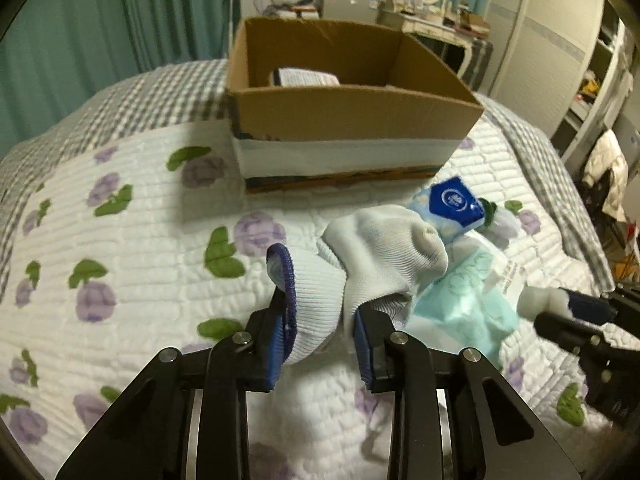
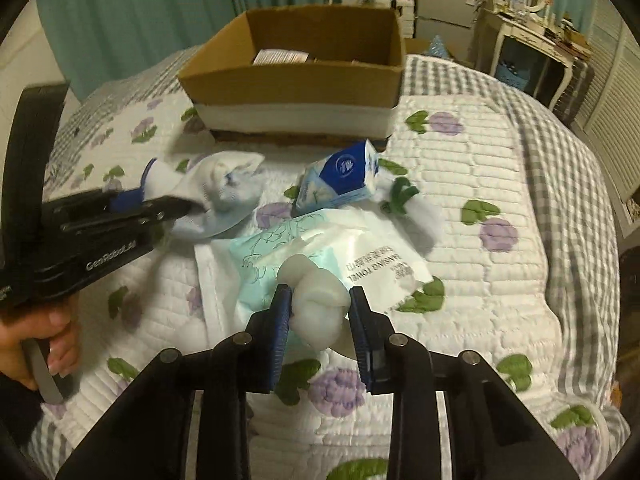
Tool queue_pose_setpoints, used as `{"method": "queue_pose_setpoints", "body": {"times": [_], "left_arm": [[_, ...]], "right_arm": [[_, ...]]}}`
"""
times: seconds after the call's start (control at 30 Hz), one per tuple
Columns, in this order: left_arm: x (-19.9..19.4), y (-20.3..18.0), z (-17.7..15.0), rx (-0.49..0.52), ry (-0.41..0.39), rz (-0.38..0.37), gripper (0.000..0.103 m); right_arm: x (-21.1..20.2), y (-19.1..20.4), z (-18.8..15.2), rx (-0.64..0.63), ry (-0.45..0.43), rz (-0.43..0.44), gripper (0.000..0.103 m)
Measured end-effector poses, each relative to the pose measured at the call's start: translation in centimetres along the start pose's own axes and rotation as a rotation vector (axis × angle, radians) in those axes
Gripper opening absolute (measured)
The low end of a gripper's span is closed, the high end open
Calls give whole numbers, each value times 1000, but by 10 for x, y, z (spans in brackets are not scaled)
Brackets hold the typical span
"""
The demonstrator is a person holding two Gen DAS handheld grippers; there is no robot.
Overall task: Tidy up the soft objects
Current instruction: 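Lift the socks and cotton ball and carry them over the box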
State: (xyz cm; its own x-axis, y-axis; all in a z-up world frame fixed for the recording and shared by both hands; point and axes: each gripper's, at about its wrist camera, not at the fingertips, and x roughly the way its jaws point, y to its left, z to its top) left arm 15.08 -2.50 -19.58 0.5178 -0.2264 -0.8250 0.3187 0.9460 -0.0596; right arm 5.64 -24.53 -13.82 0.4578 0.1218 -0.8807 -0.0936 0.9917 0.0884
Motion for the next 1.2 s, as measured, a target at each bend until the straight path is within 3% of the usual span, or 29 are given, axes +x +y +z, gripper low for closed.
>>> {"method": "queue_pose_setpoints", "body": {"times": [0.67,0.93,1.2], "left_arm": [[-142,11,-16,-62,-267,19,29],[-196,9,-4,-66,-400,6,29],[-225,6,18,-70,-498,-20,29]], "right_arm": [[-123,32,5,-46,-277,-90,29],[-175,46,17,-71,-398,-111,29],[-211,49,34,-83,-492,-137,29]]}}
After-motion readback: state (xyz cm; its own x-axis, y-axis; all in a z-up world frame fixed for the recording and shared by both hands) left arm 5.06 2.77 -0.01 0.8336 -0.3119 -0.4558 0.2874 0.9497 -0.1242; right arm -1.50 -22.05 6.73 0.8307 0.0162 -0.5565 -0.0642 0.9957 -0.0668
